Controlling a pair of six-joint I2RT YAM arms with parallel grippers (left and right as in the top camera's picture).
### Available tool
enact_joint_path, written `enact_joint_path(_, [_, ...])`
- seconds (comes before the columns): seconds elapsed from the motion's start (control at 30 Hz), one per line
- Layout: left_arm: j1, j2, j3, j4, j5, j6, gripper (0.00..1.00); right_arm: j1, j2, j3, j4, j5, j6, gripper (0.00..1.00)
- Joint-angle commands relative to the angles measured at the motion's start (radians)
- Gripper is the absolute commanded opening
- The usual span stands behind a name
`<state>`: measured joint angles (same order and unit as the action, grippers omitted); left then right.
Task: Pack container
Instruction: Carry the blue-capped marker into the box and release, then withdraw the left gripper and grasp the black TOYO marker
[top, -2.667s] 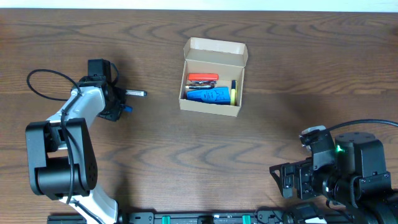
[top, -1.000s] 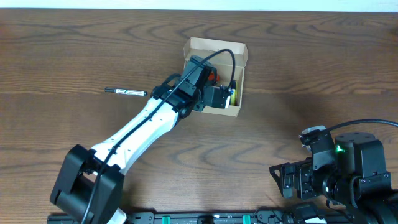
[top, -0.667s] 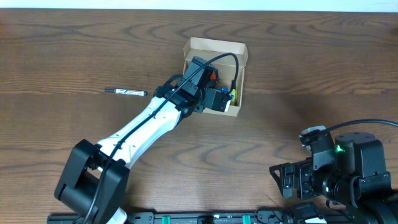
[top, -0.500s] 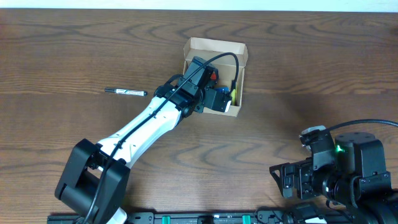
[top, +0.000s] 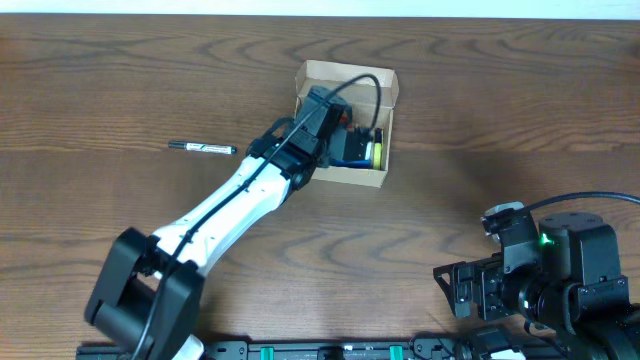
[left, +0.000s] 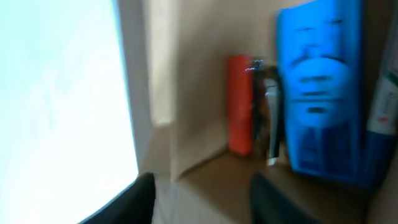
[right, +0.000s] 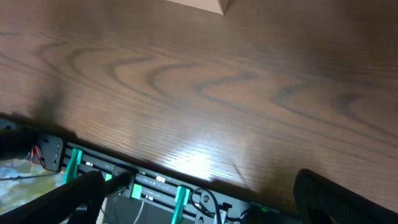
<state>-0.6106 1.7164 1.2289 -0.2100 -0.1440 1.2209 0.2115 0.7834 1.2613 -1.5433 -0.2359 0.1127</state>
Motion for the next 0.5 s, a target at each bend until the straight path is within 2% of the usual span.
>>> enact_joint_path(0.0, [0.004,-0.123,0.045,0.005,-0.132,-0.359,0.61,-0.008,0.000,0.012,0.002,-0.003,-0.013,0.99])
enact_joint_path(0.07, [0.014,-0.185,0.046,0.000,-0.201,-0.537,0.66,-0.008,0.000,0.012,0.002,-0.003,-0.014,0.99])
enact_joint_path(0.13, [0.028,-0.240,0.046,-0.025,-0.248,-0.656,0.66,-0.008,0.000,0.012,0.002,-0.003,-0.014,0.99])
enact_joint_path(0.23, [0.050,-0.316,0.046,-0.101,-0.254,-0.727,0.47,-0.008,0.000,0.012,0.002,-0.003,-0.014,0.99])
enact_joint_path(0.33, [0.054,-0.363,0.046,-0.161,-0.256,-0.744,0.29,-0.008,0.000,0.012,0.002,-0.003,-0.013,0.99])
enact_joint_path(0.4, [0.058,-0.375,0.045,-0.192,-0.281,-0.822,0.27,-0.008,0.000,0.012,0.002,-0.003,-0.013,0.99])
enact_joint_path(0.47, [0.073,-0.375,0.046,-0.215,-0.350,-1.006,0.29,-0.008,0.000,0.012,0.002,-0.003,-0.013,0.99])
